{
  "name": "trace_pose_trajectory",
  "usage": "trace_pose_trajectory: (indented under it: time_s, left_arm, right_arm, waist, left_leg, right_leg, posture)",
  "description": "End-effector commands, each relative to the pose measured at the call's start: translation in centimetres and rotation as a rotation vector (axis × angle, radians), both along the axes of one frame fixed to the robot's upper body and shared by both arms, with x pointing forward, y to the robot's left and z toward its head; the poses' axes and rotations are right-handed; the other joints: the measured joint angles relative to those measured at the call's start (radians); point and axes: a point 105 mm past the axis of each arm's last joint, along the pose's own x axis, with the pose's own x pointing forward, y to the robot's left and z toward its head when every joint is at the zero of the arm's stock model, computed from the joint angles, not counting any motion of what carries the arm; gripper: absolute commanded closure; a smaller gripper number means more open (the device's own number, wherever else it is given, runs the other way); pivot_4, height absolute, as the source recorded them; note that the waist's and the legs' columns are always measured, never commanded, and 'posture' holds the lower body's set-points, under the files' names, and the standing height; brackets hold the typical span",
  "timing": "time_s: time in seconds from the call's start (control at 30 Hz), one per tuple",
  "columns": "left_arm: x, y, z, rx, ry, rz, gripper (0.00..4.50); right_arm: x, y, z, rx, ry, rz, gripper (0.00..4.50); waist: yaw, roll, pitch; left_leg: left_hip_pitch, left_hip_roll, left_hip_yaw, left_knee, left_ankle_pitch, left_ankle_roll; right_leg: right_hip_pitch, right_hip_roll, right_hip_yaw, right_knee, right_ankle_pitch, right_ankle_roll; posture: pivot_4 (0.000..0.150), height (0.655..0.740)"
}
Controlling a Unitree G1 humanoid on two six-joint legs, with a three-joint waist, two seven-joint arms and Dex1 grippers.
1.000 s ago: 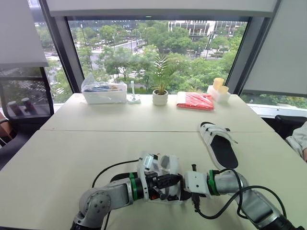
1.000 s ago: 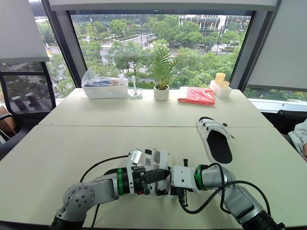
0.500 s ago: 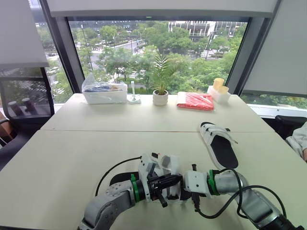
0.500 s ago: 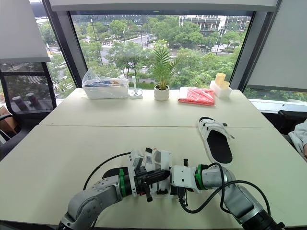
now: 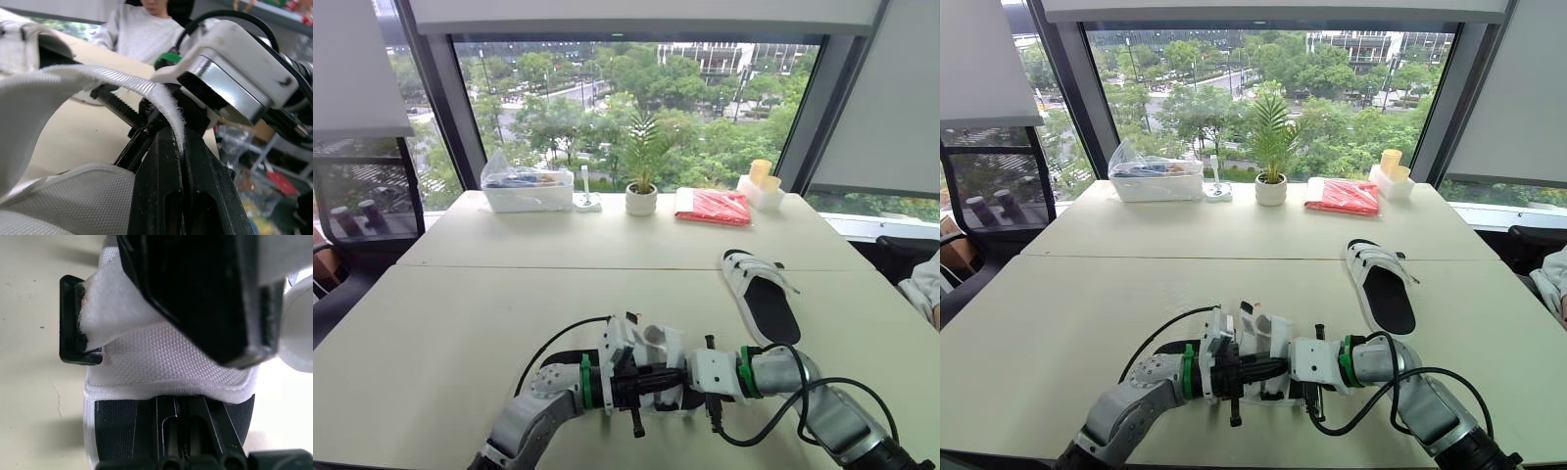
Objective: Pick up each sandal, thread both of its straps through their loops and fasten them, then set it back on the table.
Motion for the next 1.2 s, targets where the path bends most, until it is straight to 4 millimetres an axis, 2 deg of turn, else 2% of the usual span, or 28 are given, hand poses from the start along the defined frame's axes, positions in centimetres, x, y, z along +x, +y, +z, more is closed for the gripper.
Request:
trace_pose_trajectory:
  time_s: [0.03, 0.27, 0.43, 0.63, 0.67, 0.73, 0.93, 1.1, 1.2]
  left_arm:
    - [0.0, 0.0, -1.4, 0.081, -0.052, -0.049, 4.46]
    - [-0.1, 0.6, -2.8, 0.164, -0.118, -0.104, 4.46]
    - [-1.0, 1.1, -4.0, 0.227, -0.146, -0.171, 4.46]
    - [-0.9, 1.9, -4.2, 0.255, -0.128, -0.18, 4.46]
    - [-0.9, 2.1, -4.1, 0.256, -0.121, -0.18, 3.91]
    - [-0.9, 2.9, -3.6, 0.254, -0.114, -0.181, 3.24]
    - [-1.5, 5.5, -1.5, 0.222, -0.128, -0.169, 0.24]
    - [-2.6, 6.6, -1.7, 0.255, -0.139, -0.195, 0.24]
    - [-2.6, 6.2, -2.9, 0.288, -0.13, -0.186, 0.24]
  right_arm:
    - [-1.6, -0.9, -4.1, -0.103, 0.164, 0.001, 4.5]
    - [-1.2, -0.8, -4.0, -0.1, 0.156, -0.005, 4.5]
    - [-1.1, -0.9, -4.1, -0.1, 0.151, -0.011, 4.5]
    - [-0.9, -0.9, -4.1, -0.1, 0.149, -0.014, 4.5]
    - [-0.9, -0.9, -4.1, -0.1, 0.149, -0.014, 4.5]
    - [-0.9, -1.0, -4.1, -0.101, 0.149, -0.014, 4.5]
    - [-0.5, -0.9, -4.2, -0.101, 0.143, -0.01, 4.5]
    - [-0.3, -0.8, -4.2, -0.099, 0.139, -0.006, 4.5]
    - [-0.1, -0.7, -4.2, -0.1, 0.132, -0.005, 4.5]
  waist:
    - [0.0, 0.0, 0.0]
    - [-0.003, 0.0, 0.0]
    - [-0.003, 0.0, -0.001]
    - [-0.003, 0.001, -0.003]
    - [-0.004, 0.001, -0.003]
    - [-0.005, 0.001, -0.003]
    - [-0.006, 0.001, -0.003]
    - [-0.007, 0.002, -0.002]
    - [-0.006, 0.001, -0.003]
  left_leg:
    - [0.0, 0.0, 0.0, 0.0, 0.0, 0.0]
    - [0.0, 0.0, 0.0, -0.001, 0.0, 0.0]
    - [0.0, 0.0, 0.0, -0.001, 0.0, 0.001]
    - [0.0, 0.0, 0.0, -0.001, 0.0, 0.001]
    - [0.0, 0.0, 0.0, -0.001, 0.0, 0.001]
    - [0.0, 0.001, 0.0, -0.001, 0.0, 0.001]
    - [0.0, 0.001, 0.0, -0.001, 0.0, 0.001]
    - [0.0, 0.001, 0.0, -0.001, 0.0, 0.001]
    - [0.0, 0.001, 0.0, -0.001, 0.0, 0.001]
  right_leg:
    - [0.0, 0.0, 0.0, 0.0, 0.0, 0.0]
    - [0.0, 0.0, 0.0, 0.0, 0.0, 0.0]
    - [0.0, 0.0, 0.0, 0.0, 0.0, 0.0]
    - [0.0, 0.0, 0.0, 0.0, 0.0, 0.0]
    - [0.0, 0.0, 0.0, 0.0, 0.0, 0.0]
    - [0.0, 0.0, 0.0, 0.0, 0.0, 0.0]
    - [-0.001, 0.0, 0.0, 0.0, 0.0, 0.0]
    - [-0.001, 0.0, 0.0, 0.0, 0.001, -0.002]
    - [-0.001, 0.0, 0.0, 0.0, 0.001, -0.002]
  posture:
    - [0.15, 0.74]
    - [0.15, 0.74]
    - [0.15, 0.74]
    - [0.15, 0.74]
    - [0.15, 0.74]
    - [0.15, 0.74]
    - [0.15, 0.74]
    - [0.15, 0.74]
    - [0.15, 0.74]
